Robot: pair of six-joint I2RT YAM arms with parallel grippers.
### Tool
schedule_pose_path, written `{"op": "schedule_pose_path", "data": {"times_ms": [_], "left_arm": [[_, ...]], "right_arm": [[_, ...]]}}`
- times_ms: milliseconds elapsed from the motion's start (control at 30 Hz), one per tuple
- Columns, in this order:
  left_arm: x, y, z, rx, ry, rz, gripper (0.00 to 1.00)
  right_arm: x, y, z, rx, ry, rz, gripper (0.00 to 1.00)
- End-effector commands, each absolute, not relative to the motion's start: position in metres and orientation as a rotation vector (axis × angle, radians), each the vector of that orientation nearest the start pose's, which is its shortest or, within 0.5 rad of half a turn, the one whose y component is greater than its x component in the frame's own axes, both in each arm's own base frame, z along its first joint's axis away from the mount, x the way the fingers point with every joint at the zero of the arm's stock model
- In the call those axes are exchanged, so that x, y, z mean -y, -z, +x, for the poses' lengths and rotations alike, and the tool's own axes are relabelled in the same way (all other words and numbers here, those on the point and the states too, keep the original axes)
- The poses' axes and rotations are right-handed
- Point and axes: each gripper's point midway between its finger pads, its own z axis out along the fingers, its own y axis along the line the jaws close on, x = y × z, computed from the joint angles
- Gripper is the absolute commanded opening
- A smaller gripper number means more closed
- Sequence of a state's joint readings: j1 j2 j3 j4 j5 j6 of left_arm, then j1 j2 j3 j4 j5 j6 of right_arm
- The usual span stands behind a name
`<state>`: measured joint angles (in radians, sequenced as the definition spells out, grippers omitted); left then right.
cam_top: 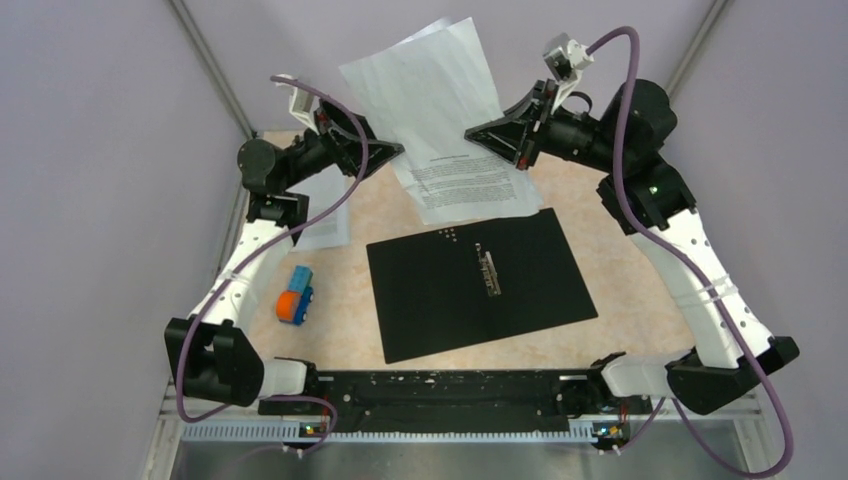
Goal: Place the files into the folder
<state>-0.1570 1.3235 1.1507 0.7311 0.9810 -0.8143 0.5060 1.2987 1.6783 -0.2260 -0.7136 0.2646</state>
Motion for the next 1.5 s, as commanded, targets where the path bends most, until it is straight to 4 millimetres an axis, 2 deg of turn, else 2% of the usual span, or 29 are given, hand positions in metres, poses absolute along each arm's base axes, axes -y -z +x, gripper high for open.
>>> {"op": "schedule_pose_path", "data": {"times_ms": [0, 100, 233, 300, 367, 433, 500, 633, 733, 833, 933, 1100, 1333, 1467], "left_arm": [[0.219, -0.473, 0.3, -1.138, 1.309, 0.662, 0.77], [0.223, -0.481, 0.29, -1.104, 1.34, 0.674, 0.7], [0.231, -0.482, 0.283, -1.099, 1.359, 0.677, 0.52], [0.237, -0.478, 0.283, -1.116, 1.352, 0.677, 0.38], [0.241, -0.471, 0.289, -1.144, 1.31, 0.672, 0.2], [0.244, -0.459, 0.297, -1.203, 1.254, 0.657, 0.0], [0.247, -0.442, 0.302, -1.273, 1.202, 0.65, 0.0], [0.254, -0.413, 0.304, -1.366, 1.264, 0.647, 0.0], [0.262, -0.399, 0.3, -1.38, 1.293, 0.674, 0.0], [0.267, -0.383, 0.301, -1.425, 1.237, 0.699, 0.0], [0.272, -0.359, 0.308, -1.489, 1.173, 0.717, 0.0], [0.276, -0.332, 0.332, -1.509, 1.033, 0.701, 0.0], [0.28, -0.338, 0.366, -1.273, 0.848, 0.777, 0.0], [0.286, -0.329, 0.392, -1.24, 0.791, 0.802, 0.0]], "right_arm": [[-0.267, -0.537, 0.238, -1.259, -1.095, -0.78, 0.0], [-0.263, -0.534, 0.245, -1.278, -1.064, -0.744, 0.0], [-0.257, -0.528, 0.254, -1.303, -1.018, -0.694, 0.0], [-0.254, -0.521, 0.259, -1.32, -0.994, -0.672, 0.0], [-0.248, -0.508, 0.267, -1.348, -0.955, -0.643, 0.02], [-0.24, -0.493, 0.275, -1.381, -0.904, -0.599, 0.19], [-0.231, -0.474, 0.279, -1.407, -0.884, -0.564, 0.36], [-0.225, -0.426, 0.284, -1.485, -0.916, -0.516, 0.53], [-0.224, -0.404, 0.283, -1.509, -0.927, -0.503, 0.56], [-0.219, -0.385, 0.293, -1.531, -0.887, -0.461, 0.63], [-0.218, -0.371, 0.307, -1.532, -0.871, -0.428, 0.63], [-0.215, -0.36, 0.335, -1.482, -0.854, -0.377, 0.65], [-0.212, -0.364, 0.381, -1.4, -0.945, -0.389, 0.67], [-0.221, -0.353, 0.409, -1.399, -0.977, -0.419, 0.68]]}}
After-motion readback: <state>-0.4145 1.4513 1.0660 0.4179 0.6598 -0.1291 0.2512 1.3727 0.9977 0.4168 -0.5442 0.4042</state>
